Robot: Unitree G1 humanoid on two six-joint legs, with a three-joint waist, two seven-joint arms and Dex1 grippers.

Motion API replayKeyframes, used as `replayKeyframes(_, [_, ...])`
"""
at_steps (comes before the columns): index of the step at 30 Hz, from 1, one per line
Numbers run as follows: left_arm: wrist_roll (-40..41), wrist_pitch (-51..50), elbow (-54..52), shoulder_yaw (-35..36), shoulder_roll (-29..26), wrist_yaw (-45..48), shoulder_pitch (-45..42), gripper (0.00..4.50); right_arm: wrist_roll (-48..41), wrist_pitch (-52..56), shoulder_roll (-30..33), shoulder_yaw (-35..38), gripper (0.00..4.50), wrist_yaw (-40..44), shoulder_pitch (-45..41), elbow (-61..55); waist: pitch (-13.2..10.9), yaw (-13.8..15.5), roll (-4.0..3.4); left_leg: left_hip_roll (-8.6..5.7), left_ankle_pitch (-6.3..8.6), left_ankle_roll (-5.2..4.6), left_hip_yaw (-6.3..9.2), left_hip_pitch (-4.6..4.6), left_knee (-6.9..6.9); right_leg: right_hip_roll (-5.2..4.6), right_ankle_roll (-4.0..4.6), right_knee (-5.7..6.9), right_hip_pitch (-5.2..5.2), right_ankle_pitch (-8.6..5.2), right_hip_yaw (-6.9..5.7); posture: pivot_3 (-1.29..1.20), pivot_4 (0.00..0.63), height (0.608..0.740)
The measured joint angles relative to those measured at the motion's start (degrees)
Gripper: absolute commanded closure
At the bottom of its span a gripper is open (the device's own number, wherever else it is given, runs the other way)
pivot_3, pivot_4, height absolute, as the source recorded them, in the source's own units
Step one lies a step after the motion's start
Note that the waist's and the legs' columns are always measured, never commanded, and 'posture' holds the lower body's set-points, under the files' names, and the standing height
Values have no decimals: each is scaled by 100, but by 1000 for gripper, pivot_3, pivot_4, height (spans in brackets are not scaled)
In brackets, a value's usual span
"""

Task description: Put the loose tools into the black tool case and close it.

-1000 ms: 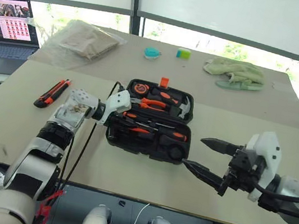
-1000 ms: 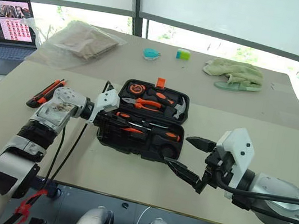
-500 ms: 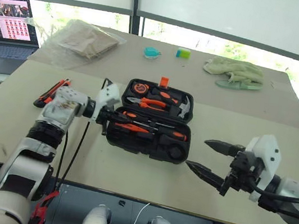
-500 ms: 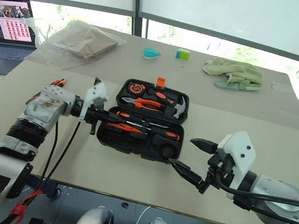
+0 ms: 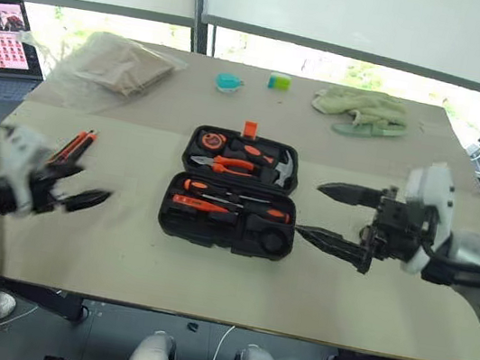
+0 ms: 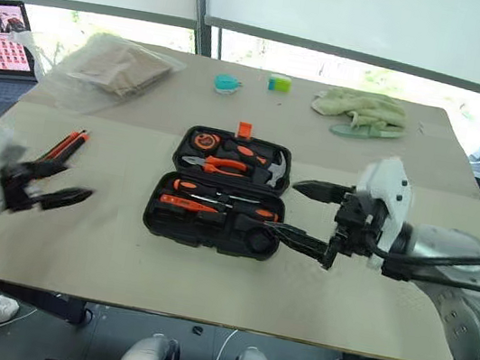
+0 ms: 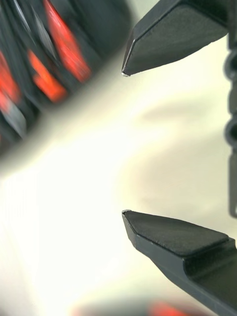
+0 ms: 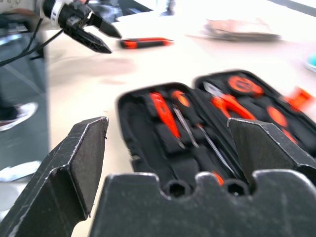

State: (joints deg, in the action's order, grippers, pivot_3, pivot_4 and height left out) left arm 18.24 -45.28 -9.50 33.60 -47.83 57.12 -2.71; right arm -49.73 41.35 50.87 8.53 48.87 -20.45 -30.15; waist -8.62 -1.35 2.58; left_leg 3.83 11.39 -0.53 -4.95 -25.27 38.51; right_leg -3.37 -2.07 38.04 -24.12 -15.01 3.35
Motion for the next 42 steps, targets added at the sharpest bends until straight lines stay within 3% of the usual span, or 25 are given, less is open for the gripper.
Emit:
replayKeyframes(3, [3, 0, -319, 649, 1, -223, 813, 24, 124, -3, -92, -325, 0, 234, -334, 188, 0, 98, 3, 5, 1, 1, -13, 4, 1, -11, 8, -8, -6, 0, -2, 0, 150, 740])
replayKeyframes(7, [7, -1, -286, 744, -145, -455, 879, 24, 207, -3, -191, -474, 0, 345, -408, 268, 1, 211, 5, 8, 3, 5, -17, 4, 2, -16, 33, -20, -9, -12, -17, 0, 150, 740])
replayKeyframes(10, [-37, -123, 394, -6, -731, -591, -210, 24, 229, 6, -215, -513, 0, 338, -384, 231, 2, 266, 5, 2, 3, 9, -19, 4, 2, -16, 34, -19, -4, -7, -30, 0, 150, 740])
replayKeyframes(15, [-454, -66, 2066, -1447, -1091, -817, -2304, 24, 188, 63, -209, -416, 0, 199, -259, 43, 3, 209, 6, 2, 0, 4, -36, -3, -3, -9, 17, -10, 3, 5, -27, 0, 150, 740])
replayKeyframes(18, [-1045, 246, 3768, -2613, -988, -727, -3651, 24, 119, 163, -204, -236, 0, -40, -18, -187, 3, 176, 7, 5, -1, 3, -38, -8, -12, 5, 20, -5, -6, 2, -22, 0, 150, 740])
replayKeyframes(22, [-1629, 781, 5664, -3464, -631, -604, -4741, 24, 98, 248, -226, -85, 0, -360, 220, -459, 2, 135, 9, 5, -1, 3, -36, -19, -16, 10, 19, -5, -16, 0, -22, 0, 150, 740])
replayKeyframes(28, [-2145, 1452, 7262, -3919, -293, -554, -5516, 24, -112, 306, -225, 95, 0, -631, 461, -783, 1, 139, 16, 3, -1, 3, -31, -25, -13, 7, 16, -7, -13, -1, -23, 0, 150, 740])
replayKeyframes(31, [-2263, 1754, 7749, -3918, -184, -760, -5767, 753, -138, 338, -223, 167, 0, -770, 576, -878, 1, 151, 16, 1, -1, 3, -30, -24, -11, 4, 15, -5, -11, -1, -23, 0, 150, 740])
replayKeyframes(36, [-2277, 2046, 8068, -3821, -117, -820, -5850, 2612, -330, 425, -167, 279, 0, -911, 625, -976, 2, 144, 15, 2, -1, 3, -28, -20, -10, 6, 15, 1, -11, -1, -23, 0, 150, 740])
replayKeyframes(37, [-2278, 2075, 8096, -3805, -116, -821, -5851, 2806, -337, 432, -150, 316, 0, -918, 635, -1003, 2, 144, 15, 2, -1, 3, -28, -20, -10, 6, 15, 1, -10, -1, -23, 0, 150, 740])
replayKeyframes(42, [-2240, 2309, 8149, -3639, -45, -646, -5856, 2817, -456, 502, -33, 417, 0, -1010, 766, -1103, 2, 157, 17, 1, -1, 3, -27, -24, -9, 4, 15, 0, -10, -1, -24, 0, 150, 740])
